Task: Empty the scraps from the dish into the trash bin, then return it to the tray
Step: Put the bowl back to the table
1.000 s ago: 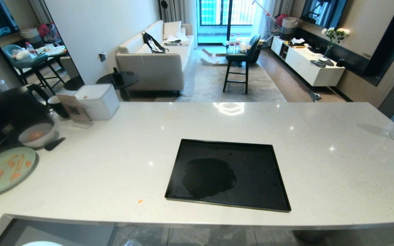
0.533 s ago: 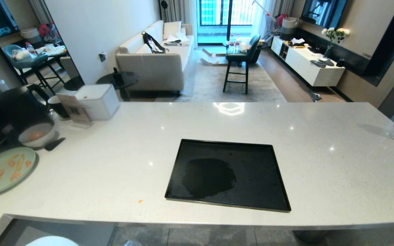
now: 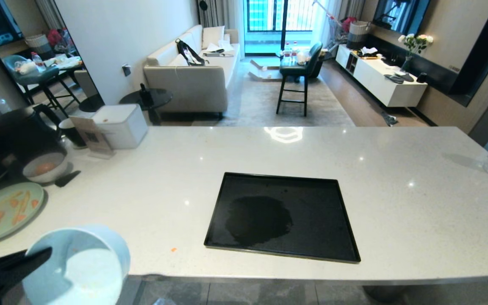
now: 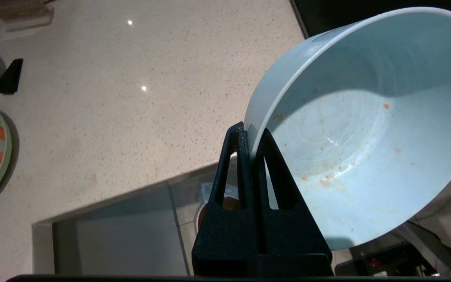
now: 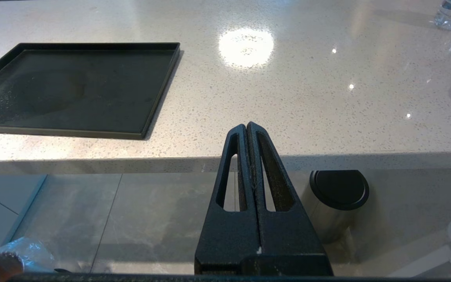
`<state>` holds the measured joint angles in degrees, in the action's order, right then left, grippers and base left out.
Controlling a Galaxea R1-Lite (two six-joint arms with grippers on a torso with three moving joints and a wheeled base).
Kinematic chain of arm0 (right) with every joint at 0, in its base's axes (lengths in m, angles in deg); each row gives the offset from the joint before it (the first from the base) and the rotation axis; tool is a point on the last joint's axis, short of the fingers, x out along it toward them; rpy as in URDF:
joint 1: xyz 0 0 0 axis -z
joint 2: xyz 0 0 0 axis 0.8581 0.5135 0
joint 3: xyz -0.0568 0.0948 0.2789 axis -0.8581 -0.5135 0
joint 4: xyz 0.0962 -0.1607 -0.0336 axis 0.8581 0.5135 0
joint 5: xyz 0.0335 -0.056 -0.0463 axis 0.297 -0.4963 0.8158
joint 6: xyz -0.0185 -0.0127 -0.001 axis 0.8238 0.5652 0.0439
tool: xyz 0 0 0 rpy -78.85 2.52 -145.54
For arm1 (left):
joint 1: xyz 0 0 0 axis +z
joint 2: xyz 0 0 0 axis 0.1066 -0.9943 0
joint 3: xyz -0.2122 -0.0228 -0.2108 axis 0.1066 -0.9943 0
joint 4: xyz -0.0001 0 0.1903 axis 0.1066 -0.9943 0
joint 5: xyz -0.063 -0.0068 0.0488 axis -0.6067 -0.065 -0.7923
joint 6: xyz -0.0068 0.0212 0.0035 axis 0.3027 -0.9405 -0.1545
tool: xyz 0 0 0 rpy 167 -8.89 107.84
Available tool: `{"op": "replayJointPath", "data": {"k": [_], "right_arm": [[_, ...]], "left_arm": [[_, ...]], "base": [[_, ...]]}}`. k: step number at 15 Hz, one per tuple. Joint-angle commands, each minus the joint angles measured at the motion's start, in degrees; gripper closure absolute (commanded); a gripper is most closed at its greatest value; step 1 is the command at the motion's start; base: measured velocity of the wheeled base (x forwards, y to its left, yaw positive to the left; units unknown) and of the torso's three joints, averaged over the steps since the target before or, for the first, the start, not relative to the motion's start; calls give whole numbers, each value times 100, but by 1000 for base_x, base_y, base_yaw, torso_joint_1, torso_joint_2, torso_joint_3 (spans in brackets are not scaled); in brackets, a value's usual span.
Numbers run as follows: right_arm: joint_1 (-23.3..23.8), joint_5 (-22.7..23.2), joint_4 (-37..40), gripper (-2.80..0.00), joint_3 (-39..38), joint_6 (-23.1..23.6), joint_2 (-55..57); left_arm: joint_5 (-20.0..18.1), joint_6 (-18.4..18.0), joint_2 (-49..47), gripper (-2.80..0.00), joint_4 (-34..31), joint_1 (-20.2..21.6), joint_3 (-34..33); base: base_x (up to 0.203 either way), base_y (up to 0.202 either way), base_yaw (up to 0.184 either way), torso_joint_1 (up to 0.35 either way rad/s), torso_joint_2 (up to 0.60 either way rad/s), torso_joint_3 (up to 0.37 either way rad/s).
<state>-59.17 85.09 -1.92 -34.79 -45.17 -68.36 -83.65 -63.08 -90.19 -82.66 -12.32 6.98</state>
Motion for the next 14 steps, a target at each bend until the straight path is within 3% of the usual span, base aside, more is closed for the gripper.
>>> {"op": "replayJointPath", "data": {"k": [1,4,8,11,14], "right_arm": [[-1,2,-4,0,4,-1,-2],[-1,2,-4,0,4,-1,-2],[-1,2,-4,0,-4,-1,-2],[-1,2,-1,0,-5,-1,-2],[-1,2,3,0,3,-1,-2]], "left_arm": [[29,-16,-1082,0,3,-310,501],[95,-14,-2022,0,7,-664,1247],[682,-4,-3359,0,5,-1287,2321],[922,29,-4360,0,-61,-1576,3246],[1035,291,-5202,0,-617,-1849,4254]], "base": [[0,0,0,0,0,0],[0,0,0,0,0,0],[0,0,0,0,0,0],[0,0,0,0,0,0],[0,0,0,0,0,0]]}}
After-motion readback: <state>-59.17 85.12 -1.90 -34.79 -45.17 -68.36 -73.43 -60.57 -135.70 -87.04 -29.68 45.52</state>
